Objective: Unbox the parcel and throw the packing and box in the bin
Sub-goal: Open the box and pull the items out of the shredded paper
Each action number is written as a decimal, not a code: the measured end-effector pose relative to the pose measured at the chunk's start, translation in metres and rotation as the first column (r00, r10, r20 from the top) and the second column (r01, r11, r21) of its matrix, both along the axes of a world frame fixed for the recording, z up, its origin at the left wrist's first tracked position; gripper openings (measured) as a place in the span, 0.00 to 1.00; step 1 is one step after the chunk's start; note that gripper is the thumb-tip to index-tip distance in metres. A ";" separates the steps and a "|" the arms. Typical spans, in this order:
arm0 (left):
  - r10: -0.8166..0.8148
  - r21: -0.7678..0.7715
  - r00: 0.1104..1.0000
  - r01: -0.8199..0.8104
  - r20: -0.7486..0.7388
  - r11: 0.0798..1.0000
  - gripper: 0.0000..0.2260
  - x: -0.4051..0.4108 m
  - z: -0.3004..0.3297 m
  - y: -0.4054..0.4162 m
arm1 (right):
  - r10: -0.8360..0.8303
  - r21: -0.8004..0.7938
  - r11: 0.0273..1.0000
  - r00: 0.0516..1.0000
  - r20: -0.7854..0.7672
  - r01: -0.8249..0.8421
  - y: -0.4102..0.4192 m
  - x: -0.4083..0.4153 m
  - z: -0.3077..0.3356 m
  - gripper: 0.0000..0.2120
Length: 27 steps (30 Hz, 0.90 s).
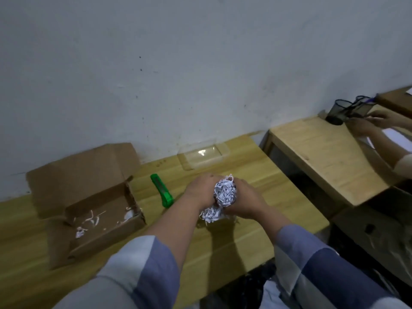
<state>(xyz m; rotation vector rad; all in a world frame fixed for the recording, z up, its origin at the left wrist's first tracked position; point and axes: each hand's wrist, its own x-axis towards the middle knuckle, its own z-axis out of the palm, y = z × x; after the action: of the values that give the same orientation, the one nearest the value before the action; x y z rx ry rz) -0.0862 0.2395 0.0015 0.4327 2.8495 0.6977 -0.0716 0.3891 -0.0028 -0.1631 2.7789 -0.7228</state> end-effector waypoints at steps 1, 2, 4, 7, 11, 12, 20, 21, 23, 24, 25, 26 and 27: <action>0.011 -0.008 1.000 -0.010 0.020 1.000 0.28 -0.004 -0.011 0.010 | -0.007 -0.010 1.000 1.000 0.011 0.007 0.009 -0.001 -0.006 0.42; 0.021 -0.013 0.999 -0.021 0.037 1.000 0.28 -0.007 -0.020 0.018 | -0.005 -0.024 1.000 1.000 0.020 0.005 0.017 -0.003 -0.011 0.42; 0.045 -0.032 0.997 -0.043 0.067 0.999 0.28 -0.012 -0.037 0.030 | -0.013 -0.052 0.998 0.998 0.056 0.016 0.028 -0.007 -0.027 0.42; 0.137 -0.028 0.986 -0.135 0.092 0.990 0.27 -0.015 -0.055 0.035 | -0.065 -0.090 0.993 0.996 0.067 0.071 0.029 -0.010 -0.044 0.43; 0.211 -0.009 0.976 -0.211 0.059 0.977 0.34 -0.017 -0.067 0.037 | -0.133 -0.133 0.981 0.989 0.066 0.141 0.017 -0.012 -0.058 0.48; 0.209 -0.006 0.977 -0.209 0.052 0.978 0.35 -0.016 -0.068 0.037 | -0.129 -0.128 0.982 0.989 0.068 0.136 0.015 -0.013 -0.062 0.49; 0.208 0.083 0.974 -0.215 0.088 0.973 0.34 0.013 -0.069 0.042 | -0.079 -0.075 0.993 0.985 0.156 0.092 0.030 -0.003 -0.064 0.47; 0.207 0.093 0.973 -0.216 0.099 0.972 0.35 0.016 -0.069 0.045 | -0.082 -0.077 0.992 0.982 0.167 0.096 0.033 -0.001 -0.063 0.48; 0.203 0.103 0.971 -0.216 0.125 0.971 0.36 0.021 -0.065 0.053 | -0.085 -0.070 0.993 0.980 0.182 0.099 0.042 0.004 -0.062 0.49; 0.198 0.110 0.970 -0.215 0.144 0.970 0.36 0.024 -0.063 0.057 | -0.085 -0.069 0.993 0.977 0.195 0.100 0.046 0.005 -0.060 0.50; 0.193 0.115 0.968 -0.212 0.158 0.970 0.37 0.026 -0.060 0.061 | -0.080 -0.071 0.993 0.973 0.218 0.098 0.050 0.006 -0.058 0.51; 0.191 0.107 0.967 -0.211 0.171 0.972 0.37 0.029 -0.057 0.064 | -0.066 -0.077 0.993 0.967 0.247 0.088 0.054 0.005 -0.056 0.53; 0.196 0.085 0.964 -0.214 0.177 0.973 0.38 0.031 -0.053 0.066 | -0.037 -0.074 0.995 0.960 0.278 0.060 0.058 0.002 -0.053 0.55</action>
<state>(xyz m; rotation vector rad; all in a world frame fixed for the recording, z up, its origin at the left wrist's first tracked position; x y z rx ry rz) -0.0556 0.3056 -0.0515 0.0859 2.7308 0.8773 -0.0692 0.4470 -0.0557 -0.0076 2.4967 -0.8053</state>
